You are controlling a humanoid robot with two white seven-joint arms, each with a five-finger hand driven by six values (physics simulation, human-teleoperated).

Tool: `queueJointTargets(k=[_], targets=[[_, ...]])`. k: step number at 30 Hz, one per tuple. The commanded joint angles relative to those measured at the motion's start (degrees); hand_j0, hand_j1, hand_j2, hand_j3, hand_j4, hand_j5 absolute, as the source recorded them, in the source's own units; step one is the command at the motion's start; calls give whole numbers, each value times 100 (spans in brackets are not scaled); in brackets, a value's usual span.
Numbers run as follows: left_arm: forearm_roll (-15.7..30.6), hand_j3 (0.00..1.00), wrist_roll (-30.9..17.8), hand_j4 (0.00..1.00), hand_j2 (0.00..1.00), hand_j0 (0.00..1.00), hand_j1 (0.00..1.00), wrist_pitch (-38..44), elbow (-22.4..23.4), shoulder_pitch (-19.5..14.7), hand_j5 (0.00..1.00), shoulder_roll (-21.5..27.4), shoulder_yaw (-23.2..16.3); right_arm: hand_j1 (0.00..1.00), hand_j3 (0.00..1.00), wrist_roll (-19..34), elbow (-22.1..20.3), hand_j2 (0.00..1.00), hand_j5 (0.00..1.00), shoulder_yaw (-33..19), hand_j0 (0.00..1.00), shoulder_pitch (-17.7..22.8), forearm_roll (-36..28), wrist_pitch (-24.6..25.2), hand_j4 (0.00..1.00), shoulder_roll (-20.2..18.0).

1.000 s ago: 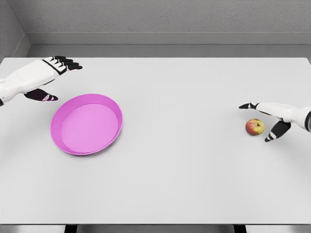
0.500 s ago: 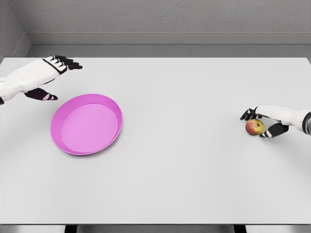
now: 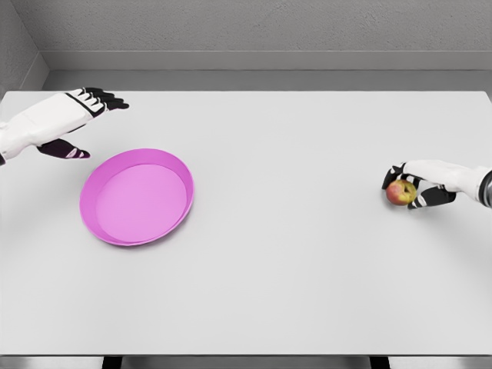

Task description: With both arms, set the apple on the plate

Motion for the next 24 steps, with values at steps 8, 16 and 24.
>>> queueJointTargets(k=[8, 16, 24], targets=[[21, 100, 2, 100, 100, 100, 100, 1, -43, 9, 100, 0, 42, 46, 46, 291, -319, 46, 46, -370, 46, -97, -1, -32, 46, -30], [12, 100, -6, 100, 100, 100, 100, 1, -43, 9, 100, 0, 42, 43, 43, 291, -565, 43, 43, -405, 43, -237, -9, -93, 43, 41], [-15, 100, -15, 100, 100, 100, 100, 1, -43, 0, 100, 9, 42, 43, 43, 291, -565, 43, 43, -405, 43, -281, -9, -357, 43, 621]])
